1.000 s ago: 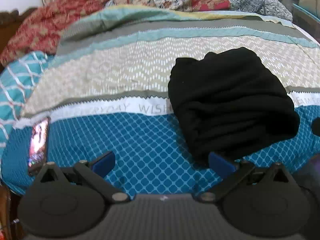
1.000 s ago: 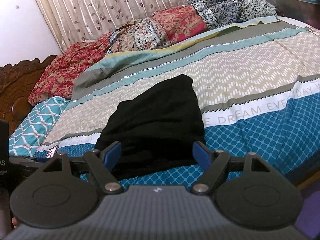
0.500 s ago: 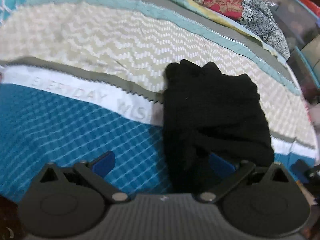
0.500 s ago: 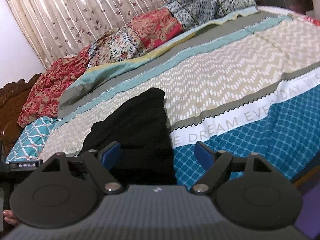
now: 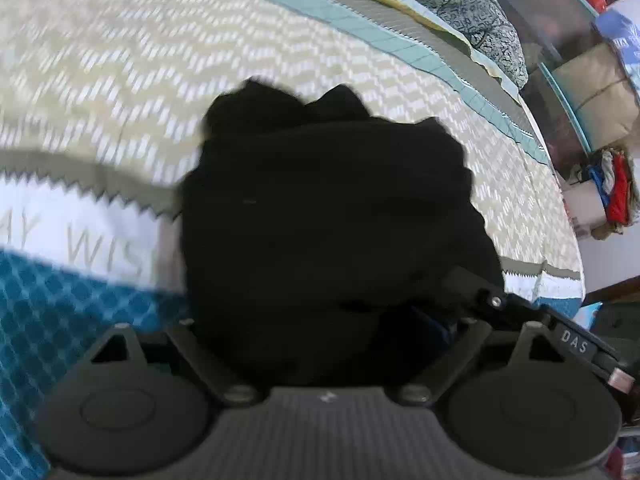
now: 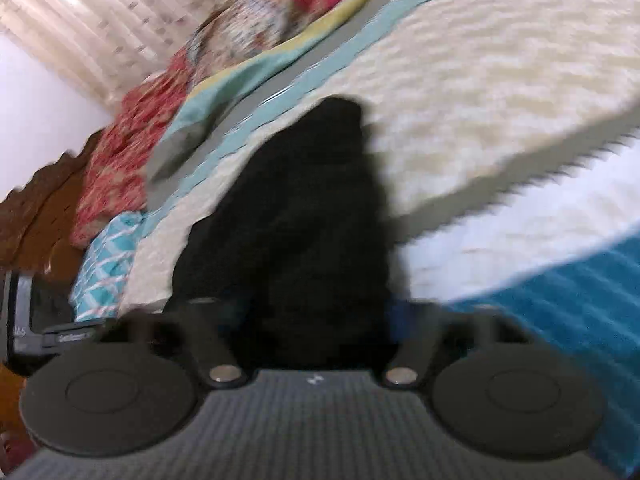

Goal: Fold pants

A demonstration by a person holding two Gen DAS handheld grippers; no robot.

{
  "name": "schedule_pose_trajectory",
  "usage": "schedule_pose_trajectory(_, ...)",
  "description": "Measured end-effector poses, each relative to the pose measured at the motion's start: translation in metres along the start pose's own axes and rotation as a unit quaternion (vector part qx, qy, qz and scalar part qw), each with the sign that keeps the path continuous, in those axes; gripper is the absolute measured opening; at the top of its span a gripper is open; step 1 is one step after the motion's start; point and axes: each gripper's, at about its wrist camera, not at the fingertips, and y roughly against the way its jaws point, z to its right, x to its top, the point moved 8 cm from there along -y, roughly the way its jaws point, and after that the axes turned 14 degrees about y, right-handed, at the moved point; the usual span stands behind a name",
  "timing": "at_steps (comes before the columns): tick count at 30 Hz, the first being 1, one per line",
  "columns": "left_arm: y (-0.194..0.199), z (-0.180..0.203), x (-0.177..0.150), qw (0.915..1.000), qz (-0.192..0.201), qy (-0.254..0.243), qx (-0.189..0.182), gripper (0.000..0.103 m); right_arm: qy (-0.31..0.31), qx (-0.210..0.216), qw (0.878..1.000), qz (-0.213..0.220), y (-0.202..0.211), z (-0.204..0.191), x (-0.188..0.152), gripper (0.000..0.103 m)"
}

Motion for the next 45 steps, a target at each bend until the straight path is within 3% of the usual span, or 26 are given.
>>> schedule_pose_trajectory(4, 0.037, 0.042, 0.026, 0.9968, 0.037, -0.028, -0.065, 0.079, 0.091, 0.022, 0.993, 0.076, 0.028, -0.042, 0.040, 0.040)
schedule_pose_trajectory(8, 0.069, 0.089, 0.069, 0.9823, 0.134, -0.112, -0.066, 0.079, 0.142, 0.018, 0.975, 0.169, 0.045, -0.063, 0.098, 0.038)
schedule_pose_trajectory(12, 0.073, 0.113, 0.125, 0.9703, 0.189, -0.128, -0.080, 0.084, 0.165, 0.013, 0.957, 0.238, 0.036, -0.059, 0.154, 0.038)
schedule_pose_trajectory(14, 0.052, 0.113, 0.156, 0.9652, 0.218, -0.136, -0.047, 0.087, 0.167, 0.002, 0.953, 0.252, 0.010, -0.043, 0.167, 0.039)
schedule_pose_trajectory(16, 0.015, 0.100, 0.183, 0.9645, 0.229, -0.130, 0.018, 0.089, 0.142, -0.016, 0.964, 0.225, -0.031, -0.018, 0.171, 0.040)
schedule_pose_trajectory(17, -0.008, 0.092, 0.192, 0.9657, 0.223, -0.122, 0.053, 0.089, 0.124, -0.024, 0.972, 0.197, -0.053, -0.004, 0.167, 0.042)
schedule_pose_trajectory(19, -0.047, 0.067, 0.200, 0.9690, 0.186, -0.098, 0.130, 0.081, 0.085, -0.078, 0.988, 0.101, -0.099, 0.026, 0.147, 0.044)
schedule_pose_trajectory(20, -0.058, 0.056, 0.197, 0.9683, 0.173, -0.088, 0.157, 0.084, 0.067, -0.109, 0.990, 0.064, -0.110, 0.038, 0.136, 0.045)
schedule_pose_trajectory(22, -0.055, 0.051, 0.185, 0.9648, 0.189, -0.094, 0.158, 0.089, 0.048, -0.090, 0.989, 0.106, -0.088, 0.040, 0.128, 0.056)
schedule_pose_trajectory(24, -0.045, 0.053, 0.172, 0.9621, 0.195, -0.098, 0.163, 0.094, 0.061, -0.090, 0.989, 0.104, -0.066, 0.033, 0.120, 0.068)
schedule_pose_trajectory(28, -0.025, 0.051, 0.143, 0.9620, 0.183, -0.087, 0.183, 0.094, 0.074, -0.101, 0.985, 0.117, -0.014, 0.014, 0.095, 0.071)
schedule_pose_trajectory(34, 0.018, 0.055, 0.079, 0.9527, 0.192, -0.103, 0.211, 0.098, 0.068, -0.117, 0.985, 0.103, 0.027, -0.011, 0.050, 0.076)
schedule_pose_trajectory(37, 0.042, 0.059, 0.049, 0.9486, 0.204, -0.109, 0.216, 0.100, 0.076, -0.116, 0.986, 0.094, 0.019, -0.019, 0.041, 0.077)
schedule_pose_trajectory(45, 0.092, 0.067, -0.008, 0.9436, 0.231, -0.112, 0.209, 0.103, 0.074, -0.104, 0.986, 0.106, 0.057, -0.050, 0.013, 0.079)
